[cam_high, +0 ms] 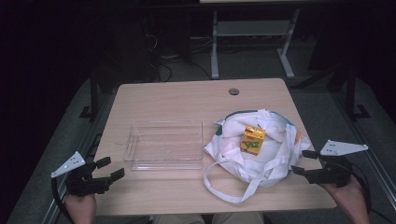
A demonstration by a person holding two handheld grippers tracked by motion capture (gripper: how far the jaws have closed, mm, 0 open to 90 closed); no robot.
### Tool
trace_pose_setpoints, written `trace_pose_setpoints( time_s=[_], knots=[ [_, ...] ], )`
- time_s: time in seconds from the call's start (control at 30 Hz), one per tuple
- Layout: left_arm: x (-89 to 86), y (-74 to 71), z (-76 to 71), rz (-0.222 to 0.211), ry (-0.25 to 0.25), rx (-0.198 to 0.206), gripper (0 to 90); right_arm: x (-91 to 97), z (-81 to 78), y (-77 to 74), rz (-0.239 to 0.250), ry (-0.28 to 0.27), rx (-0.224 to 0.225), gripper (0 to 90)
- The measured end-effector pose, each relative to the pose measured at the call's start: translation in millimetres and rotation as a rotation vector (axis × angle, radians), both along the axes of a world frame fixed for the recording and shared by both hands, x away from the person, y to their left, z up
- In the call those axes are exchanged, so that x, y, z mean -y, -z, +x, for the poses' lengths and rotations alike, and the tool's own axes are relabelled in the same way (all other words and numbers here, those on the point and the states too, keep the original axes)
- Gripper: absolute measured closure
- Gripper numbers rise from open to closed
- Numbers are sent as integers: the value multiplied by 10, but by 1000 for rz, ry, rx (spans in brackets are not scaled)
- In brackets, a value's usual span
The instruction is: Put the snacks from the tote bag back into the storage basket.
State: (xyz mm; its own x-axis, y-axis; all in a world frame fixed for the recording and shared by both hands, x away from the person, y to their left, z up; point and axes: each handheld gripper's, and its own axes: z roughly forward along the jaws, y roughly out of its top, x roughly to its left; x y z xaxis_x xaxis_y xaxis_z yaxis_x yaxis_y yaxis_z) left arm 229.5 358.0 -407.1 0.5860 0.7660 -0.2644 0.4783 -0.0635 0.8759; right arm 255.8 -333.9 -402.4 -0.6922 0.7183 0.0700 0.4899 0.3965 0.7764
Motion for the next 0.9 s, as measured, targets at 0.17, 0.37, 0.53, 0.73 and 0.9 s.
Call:
trace_pose_setpoints(
  time_s=[0.17,0.37,0.53,0.73,0.9],
  knots=[
    [5,-10,-12,1,-2,7,126,-33,1,-25,-12,-12,-7,237],
    [12,-12,-13,1,-4,5,126,-73,47,-116,-41,-35,-29,237],
    [14,-15,-17,0,-4,7,126,-115,116,-258,-64,-57,-35,237],
    [1,-16,-18,5,-3,5,126,-191,224,-409,-93,-81,-32,236],
    [-1,-20,-21,3,-6,8,126,-245,288,-485,-106,-96,-29,233]
  ],
)
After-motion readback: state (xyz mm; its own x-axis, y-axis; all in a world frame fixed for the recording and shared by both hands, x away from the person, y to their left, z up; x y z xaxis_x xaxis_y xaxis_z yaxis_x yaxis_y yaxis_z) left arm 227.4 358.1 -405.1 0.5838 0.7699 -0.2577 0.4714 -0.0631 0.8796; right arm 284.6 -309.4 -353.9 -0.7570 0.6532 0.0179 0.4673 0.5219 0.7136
